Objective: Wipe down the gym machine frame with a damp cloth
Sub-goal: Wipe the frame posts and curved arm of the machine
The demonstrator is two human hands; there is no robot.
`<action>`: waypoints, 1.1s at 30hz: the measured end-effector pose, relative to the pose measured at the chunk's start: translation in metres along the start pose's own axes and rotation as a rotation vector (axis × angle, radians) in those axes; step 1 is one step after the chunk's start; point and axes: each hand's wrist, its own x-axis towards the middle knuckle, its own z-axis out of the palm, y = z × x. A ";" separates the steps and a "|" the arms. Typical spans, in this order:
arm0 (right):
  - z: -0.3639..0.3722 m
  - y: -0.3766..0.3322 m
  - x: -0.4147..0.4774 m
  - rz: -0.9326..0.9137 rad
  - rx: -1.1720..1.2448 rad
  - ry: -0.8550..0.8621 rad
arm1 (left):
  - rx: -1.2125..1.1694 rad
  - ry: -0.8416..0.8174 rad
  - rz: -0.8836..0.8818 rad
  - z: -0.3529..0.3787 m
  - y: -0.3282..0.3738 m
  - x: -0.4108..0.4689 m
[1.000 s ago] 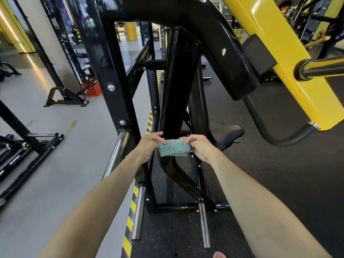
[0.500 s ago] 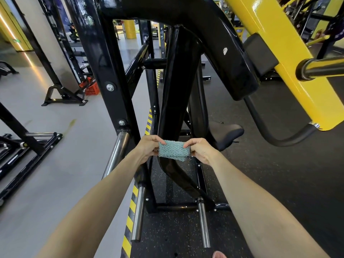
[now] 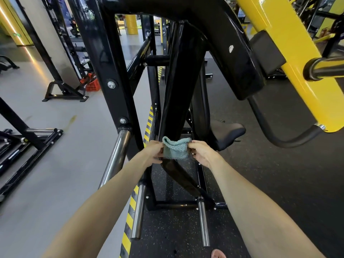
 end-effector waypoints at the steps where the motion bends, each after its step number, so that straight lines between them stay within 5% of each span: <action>1: 0.001 0.000 0.000 -0.007 0.014 0.012 | 0.024 0.035 -0.019 0.005 -0.001 -0.001; 6: 0.005 0.000 -0.003 -0.009 -0.009 -0.037 | -0.164 -0.274 -0.154 0.027 -0.002 -0.007; 11: -0.002 0.003 -0.004 -0.028 -0.064 -0.103 | -0.170 -0.166 -0.049 0.039 -0.002 -0.004; 20: -0.007 0.001 -0.001 -0.008 0.054 -0.017 | -0.421 -0.216 0.042 0.031 0.000 0.000; 28: -0.017 -0.005 0.007 0.005 0.134 0.270 | -0.167 -0.032 0.071 0.000 0.008 0.004; 33: -0.020 -0.007 0.005 -0.027 0.096 0.301 | 0.053 0.022 0.084 -0.021 0.005 0.015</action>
